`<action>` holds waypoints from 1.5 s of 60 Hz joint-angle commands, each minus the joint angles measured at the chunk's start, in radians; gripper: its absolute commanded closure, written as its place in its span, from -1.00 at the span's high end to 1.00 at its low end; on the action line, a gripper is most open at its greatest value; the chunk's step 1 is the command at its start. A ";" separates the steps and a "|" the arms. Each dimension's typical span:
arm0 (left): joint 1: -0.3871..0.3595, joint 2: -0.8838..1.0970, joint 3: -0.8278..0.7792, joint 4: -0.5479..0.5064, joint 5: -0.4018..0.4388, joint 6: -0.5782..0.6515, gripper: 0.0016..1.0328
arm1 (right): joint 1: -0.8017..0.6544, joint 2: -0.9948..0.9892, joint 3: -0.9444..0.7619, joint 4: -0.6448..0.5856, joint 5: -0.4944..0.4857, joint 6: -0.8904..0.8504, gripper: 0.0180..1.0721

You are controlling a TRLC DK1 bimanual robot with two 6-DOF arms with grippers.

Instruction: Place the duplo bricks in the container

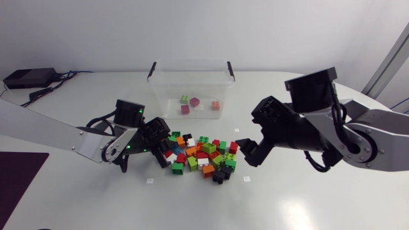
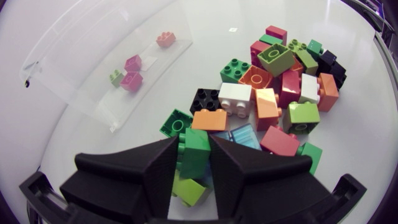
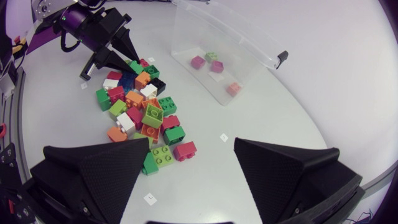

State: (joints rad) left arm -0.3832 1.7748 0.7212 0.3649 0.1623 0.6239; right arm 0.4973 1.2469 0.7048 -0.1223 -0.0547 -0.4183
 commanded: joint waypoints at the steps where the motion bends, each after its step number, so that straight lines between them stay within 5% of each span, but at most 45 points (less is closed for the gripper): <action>1: 0.015 -0.011 0.023 -0.014 -0.003 -0.012 -0.55 | 0.020 0.023 -0.021 0.007 0.001 0.012 0.88; 38: 0.081 -0.333 0.152 -0.314 0.120 -0.006 -0.55 | 0.132 0.180 -0.010 -0.123 -0.106 -0.036 0.84; 65: 0.096 -0.359 0.256 -0.391 0.151 -0.004 -0.55 | 0.087 0.290 -0.005 -0.116 -0.062 -0.040 0.70; 90: 0.102 -0.230 0.517 -0.497 0.207 -0.018 -0.55 | 0.000 0.384 0.070 -0.091 -0.054 -0.051 0.61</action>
State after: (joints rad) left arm -0.2943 1.4796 1.1591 -0.1154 0.3485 0.6239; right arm 0.5102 1.6165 0.7460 -0.2214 -0.1146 -0.4496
